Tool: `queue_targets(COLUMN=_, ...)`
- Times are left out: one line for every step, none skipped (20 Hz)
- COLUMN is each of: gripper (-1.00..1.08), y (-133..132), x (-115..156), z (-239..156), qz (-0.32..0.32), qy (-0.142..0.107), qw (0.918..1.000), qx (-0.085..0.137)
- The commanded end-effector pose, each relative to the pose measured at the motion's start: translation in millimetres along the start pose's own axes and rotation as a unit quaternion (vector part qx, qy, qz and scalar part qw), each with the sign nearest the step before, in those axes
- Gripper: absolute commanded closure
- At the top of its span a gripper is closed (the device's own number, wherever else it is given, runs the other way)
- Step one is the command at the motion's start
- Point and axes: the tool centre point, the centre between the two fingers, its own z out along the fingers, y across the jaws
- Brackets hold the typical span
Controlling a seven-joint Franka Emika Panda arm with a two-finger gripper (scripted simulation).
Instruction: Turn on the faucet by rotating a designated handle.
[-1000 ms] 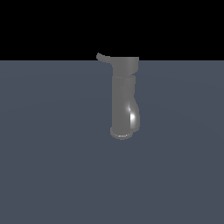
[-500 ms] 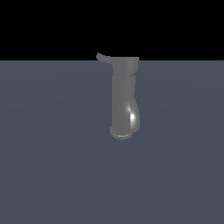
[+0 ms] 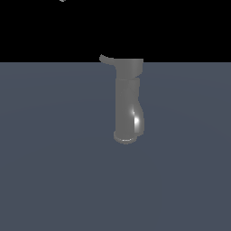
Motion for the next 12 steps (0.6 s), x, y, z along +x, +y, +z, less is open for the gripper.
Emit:
queue_targets(gripper=1.08, y=-9.6, x=8.6, z=6.6, qz=0.031, qy=0.000, qw=0.9995, qx=0.001)
queue_targets(gripper=1.08, y=-13.2, x=12.2, z=9.2, qz=0.043, qy=0.000, qw=0.9991, qx=0.002)
queue_targets(gripper=1.08, y=-16.6, x=15.9, z=11.7, qz=0.054, qy=0.001, qw=0.9985, qx=0.002)
queue_targets(gripper=1.08, y=-20.0, x=19.7, z=14.3, qz=0.066, qy=0.001, qw=0.9978, qx=0.002)
queue_targets(gripper=1.08, y=-23.3, x=23.5, z=16.9, qz=0.078, qy=0.001, qw=0.9969, qx=0.003)
queue_targets(gripper=1.08, y=-26.5, x=27.5, z=19.4, qz=0.090, qy=0.001, qw=0.9959, qx=0.003)
queue_targets(gripper=1.08, y=-29.6, x=31.6, z=21.9, qz=0.102, qy=0.001, qw=0.9948, qx=0.003)
queue_targets(gripper=1.08, y=-32.5, x=35.7, z=24.5, qz=0.114, qy=0.001, qw=0.9935, qx=0.003)
queue_targets(gripper=1.08, y=-35.4, x=39.9, z=27.0, qz=0.126, qy=0.001, qw=0.9920, qx=0.004)
queue_targets(gripper=1.08, y=-38.2, x=44.2, z=29.5, qz=0.138, qy=0.002, qw=0.9905, qx=0.004)
queue_targets(gripper=1.08, y=-40.9, x=48.6, z=32.1, qz=0.150, qy=0.002, qw=0.9887, qx=0.004)
queue_targets(gripper=1.08, y=-43.5, x=53.0, z=34.6, qz=0.161, qy=0.002, qw=0.9869, qx=0.005)
